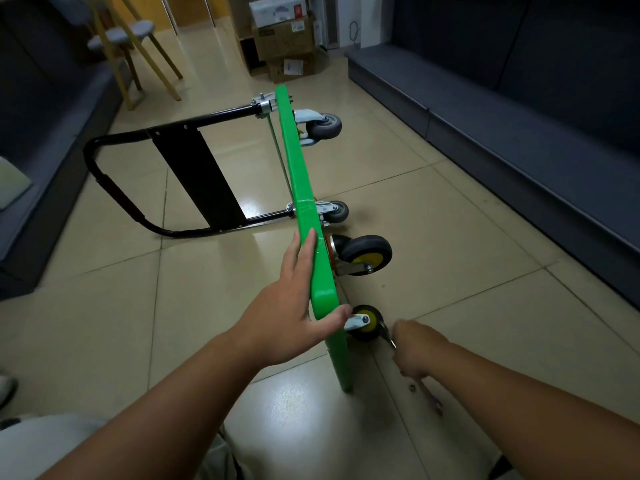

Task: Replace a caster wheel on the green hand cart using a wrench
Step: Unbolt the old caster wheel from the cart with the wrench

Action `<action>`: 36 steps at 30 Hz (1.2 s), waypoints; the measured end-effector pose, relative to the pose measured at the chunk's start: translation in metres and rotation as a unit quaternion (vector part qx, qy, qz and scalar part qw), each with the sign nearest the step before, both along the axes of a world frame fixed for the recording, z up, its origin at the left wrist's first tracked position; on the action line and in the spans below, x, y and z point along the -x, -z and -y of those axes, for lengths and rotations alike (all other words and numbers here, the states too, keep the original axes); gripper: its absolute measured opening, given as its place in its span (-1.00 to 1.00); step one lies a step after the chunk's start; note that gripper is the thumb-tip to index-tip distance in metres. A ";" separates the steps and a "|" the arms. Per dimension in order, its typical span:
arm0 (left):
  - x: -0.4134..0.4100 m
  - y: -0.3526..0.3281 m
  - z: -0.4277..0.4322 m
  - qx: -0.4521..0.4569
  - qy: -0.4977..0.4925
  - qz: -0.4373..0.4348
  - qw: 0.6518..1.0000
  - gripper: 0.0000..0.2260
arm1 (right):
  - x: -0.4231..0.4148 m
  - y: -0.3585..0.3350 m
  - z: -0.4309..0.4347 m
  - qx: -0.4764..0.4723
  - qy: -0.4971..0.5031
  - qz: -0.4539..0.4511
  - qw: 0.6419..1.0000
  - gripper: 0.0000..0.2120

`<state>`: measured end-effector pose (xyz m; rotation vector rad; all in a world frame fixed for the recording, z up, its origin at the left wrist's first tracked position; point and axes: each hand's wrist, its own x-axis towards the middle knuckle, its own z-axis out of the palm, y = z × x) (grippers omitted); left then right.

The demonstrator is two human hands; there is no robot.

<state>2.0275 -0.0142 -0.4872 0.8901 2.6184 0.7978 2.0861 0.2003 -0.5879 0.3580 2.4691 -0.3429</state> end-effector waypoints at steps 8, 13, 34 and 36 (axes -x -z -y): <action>-0.003 -0.002 -0.002 0.006 -0.008 -0.008 1.000 0.04 | 0.016 -0.066 0.030 0.276 0.138 -0.135 0.942 -0.82; -0.004 -0.004 -0.002 0.005 -0.007 -0.007 1.000 0.09 | 0.023 -0.090 0.040 0.300 0.123 -0.171 0.930 -0.73; 0.002 0.004 0.004 0.000 0.003 -0.009 1.000 0.02 | 0.046 0.003 0.035 0.344 0.055 -0.297 0.889 -0.76; 0.002 0.003 0.003 0.000 0.004 -0.010 1.000 0.03 | 0.045 0.004 0.037 0.289 0.037 -0.326 0.899 -0.79</action>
